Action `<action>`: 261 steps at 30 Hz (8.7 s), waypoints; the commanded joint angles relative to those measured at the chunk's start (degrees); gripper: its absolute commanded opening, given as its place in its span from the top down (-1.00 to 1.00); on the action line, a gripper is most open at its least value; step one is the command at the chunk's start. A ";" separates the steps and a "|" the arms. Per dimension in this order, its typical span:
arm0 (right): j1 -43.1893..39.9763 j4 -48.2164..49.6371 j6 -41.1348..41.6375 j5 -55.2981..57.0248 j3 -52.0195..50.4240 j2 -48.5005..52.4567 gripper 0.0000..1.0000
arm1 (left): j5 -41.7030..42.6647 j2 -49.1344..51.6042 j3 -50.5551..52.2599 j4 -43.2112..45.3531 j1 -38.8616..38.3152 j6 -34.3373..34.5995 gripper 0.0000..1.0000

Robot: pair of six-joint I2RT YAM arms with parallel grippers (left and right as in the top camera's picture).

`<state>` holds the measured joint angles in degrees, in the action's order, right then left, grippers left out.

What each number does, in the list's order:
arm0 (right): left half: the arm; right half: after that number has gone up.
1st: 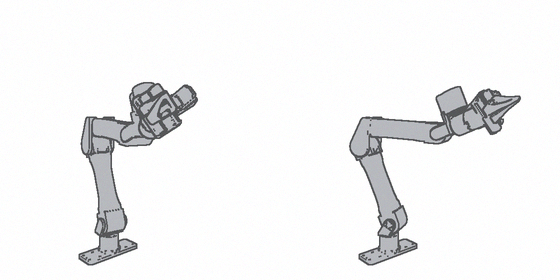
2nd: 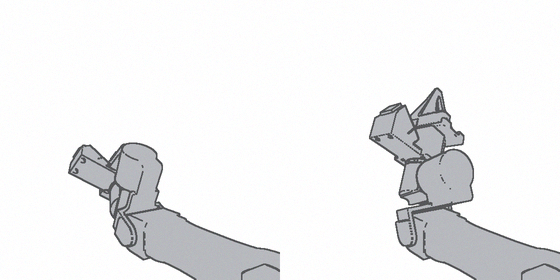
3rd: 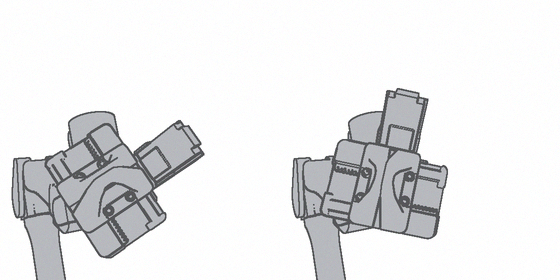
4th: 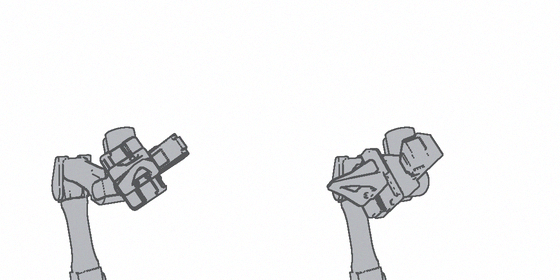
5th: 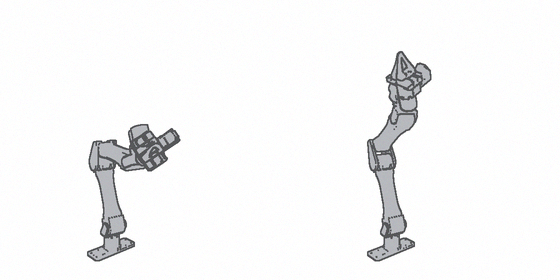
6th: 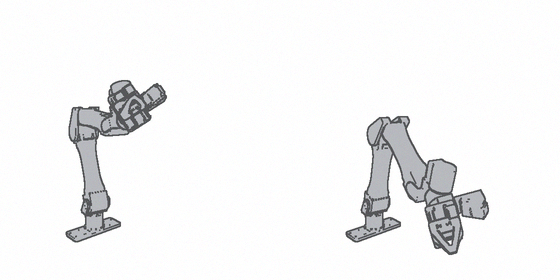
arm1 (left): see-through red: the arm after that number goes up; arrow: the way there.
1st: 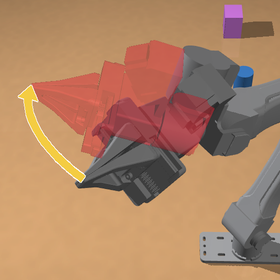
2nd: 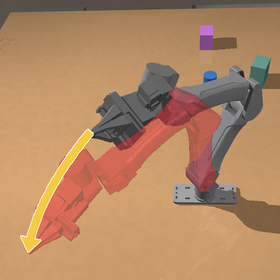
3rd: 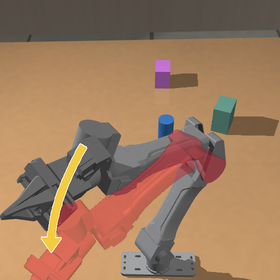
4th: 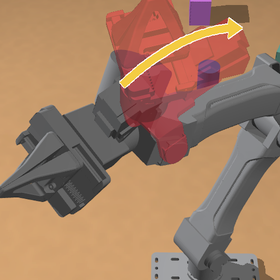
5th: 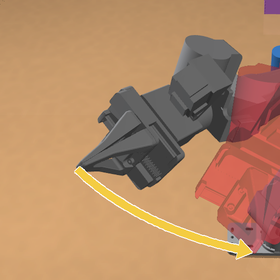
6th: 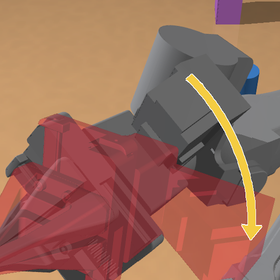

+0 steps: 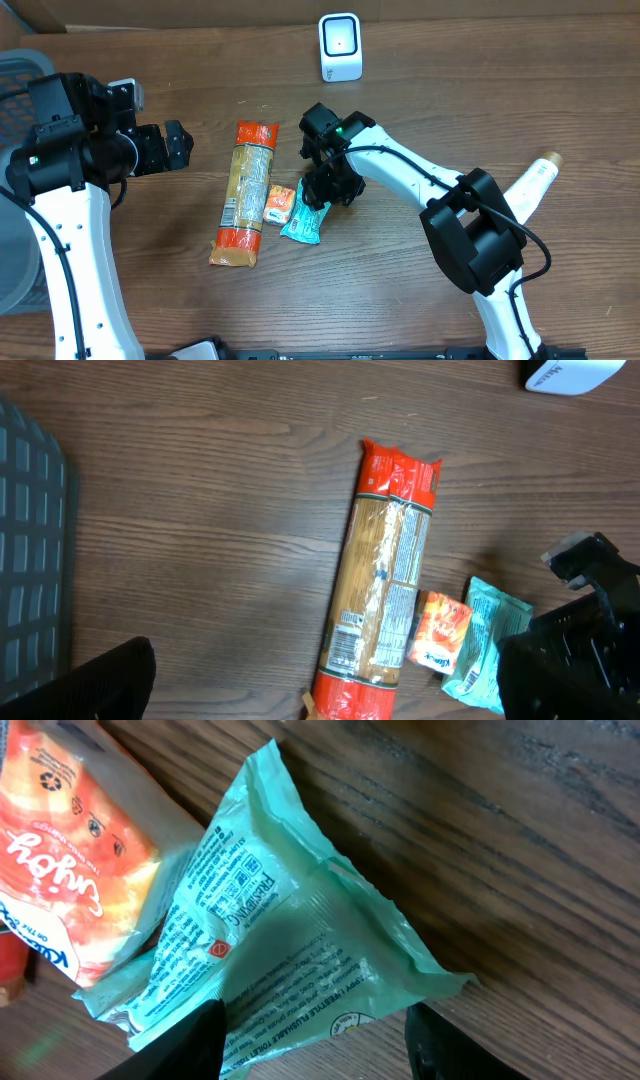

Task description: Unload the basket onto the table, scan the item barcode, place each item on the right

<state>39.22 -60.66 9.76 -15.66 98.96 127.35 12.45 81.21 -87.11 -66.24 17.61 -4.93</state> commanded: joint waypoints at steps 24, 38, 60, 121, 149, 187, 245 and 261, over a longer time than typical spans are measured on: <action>-3.82 0.74 20.41 14.45 -0.28 0.42 -0.01 | 0.68 -0.98 -1.11 0.04 -0.28 -1.31 -1.00; -10.75 -5.31 14.40 12.20 -0.22 0.39 0.01 | 0.66 -0.98 -1.11 0.04 -0.28 -1.31 -1.00; -15.08 -14.34 -3.82 -2.60 5.38 -9.42 -0.19 | 0.68 -0.98 -1.11 0.04 -0.28 -1.29 -1.00; -22.82 30.93 27.98 -17.55 -40.04 -21.79 -0.48 | 0.66 -0.98 -1.11 0.04 -0.28 -1.31 -1.00; -22.77 34.10 28.44 -18.56 -42.38 -21.77 -0.48 | 0.68 -0.98 -1.11 0.04 -0.28 -1.31 -1.00; -20.04 48.52 35.30 -20.13 -43.50 -17.07 0.65 | 0.68 -0.98 -1.11 0.04 -0.28 -1.31 -1.00; -3.80 4.66 5.16 31.06 -22.80 -30.21 0.93 | 0.68 -0.98 -1.11 0.04 -0.28 -1.31 -0.99; -3.82 4.61 4.70 31.10 -22.80 -30.21 0.93 | 0.68 -0.98 -1.11 0.04 -0.28 -1.29 -1.00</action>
<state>35.33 -56.42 14.68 14.41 74.70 97.89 12.43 81.21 -87.11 -66.24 17.61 -4.93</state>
